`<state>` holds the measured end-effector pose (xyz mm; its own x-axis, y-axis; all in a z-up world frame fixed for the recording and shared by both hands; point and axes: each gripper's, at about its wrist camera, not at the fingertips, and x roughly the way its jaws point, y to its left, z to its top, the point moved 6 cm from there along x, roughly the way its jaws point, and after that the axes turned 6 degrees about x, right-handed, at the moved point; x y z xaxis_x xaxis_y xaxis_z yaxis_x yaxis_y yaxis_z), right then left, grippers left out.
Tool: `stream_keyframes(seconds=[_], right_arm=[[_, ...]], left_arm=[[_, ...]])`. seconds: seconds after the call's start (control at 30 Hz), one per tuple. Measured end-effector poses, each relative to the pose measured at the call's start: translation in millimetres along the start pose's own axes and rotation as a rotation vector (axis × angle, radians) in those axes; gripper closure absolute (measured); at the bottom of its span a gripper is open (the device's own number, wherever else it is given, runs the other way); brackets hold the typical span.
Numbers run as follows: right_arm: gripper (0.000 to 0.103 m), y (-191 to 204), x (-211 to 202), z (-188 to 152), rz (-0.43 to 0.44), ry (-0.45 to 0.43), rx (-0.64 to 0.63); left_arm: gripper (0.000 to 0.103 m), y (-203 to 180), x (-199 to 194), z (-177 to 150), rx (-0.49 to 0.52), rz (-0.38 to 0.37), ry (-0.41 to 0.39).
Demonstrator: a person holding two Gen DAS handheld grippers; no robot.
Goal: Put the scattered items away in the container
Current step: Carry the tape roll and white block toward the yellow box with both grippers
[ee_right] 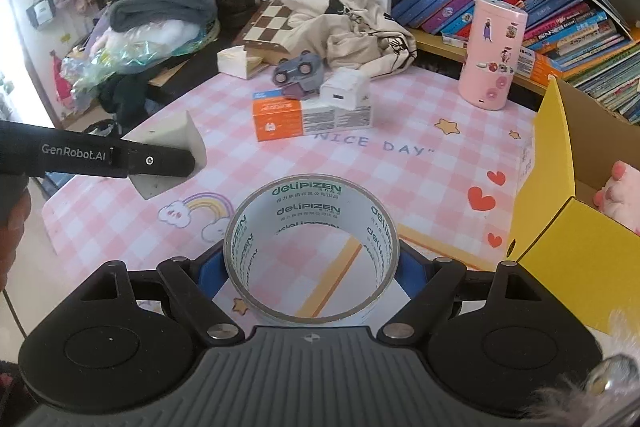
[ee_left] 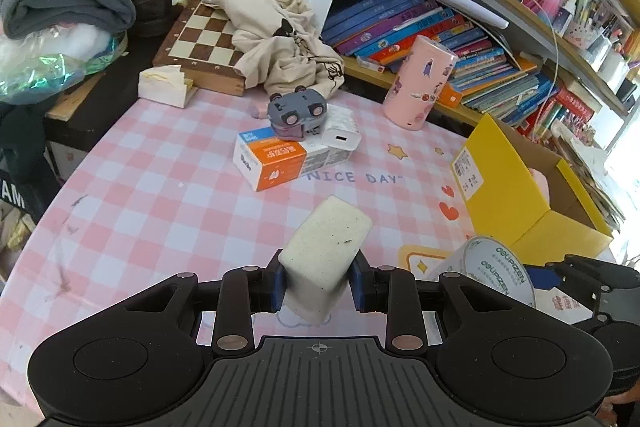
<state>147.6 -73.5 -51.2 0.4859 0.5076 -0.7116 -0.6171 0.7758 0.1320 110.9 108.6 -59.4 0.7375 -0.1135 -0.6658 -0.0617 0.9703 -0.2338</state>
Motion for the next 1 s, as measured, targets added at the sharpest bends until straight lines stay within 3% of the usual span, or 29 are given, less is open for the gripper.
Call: stream_keyframes(seconds=[0.53,1.0], right_arm=[[0.021,22.4,-23.2,-11.7,-0.016,-0.037,0.043],[0.021,18.0,-47.1,-34.2,-0.103,-0.045,0.097]], left_arm=[[0.074,2.5,-51.2,-27.1,-0.004,0.009,-0.052],[0.074,-15.3,-49.4,-35.9,0.041,-0.089,-0.03]])
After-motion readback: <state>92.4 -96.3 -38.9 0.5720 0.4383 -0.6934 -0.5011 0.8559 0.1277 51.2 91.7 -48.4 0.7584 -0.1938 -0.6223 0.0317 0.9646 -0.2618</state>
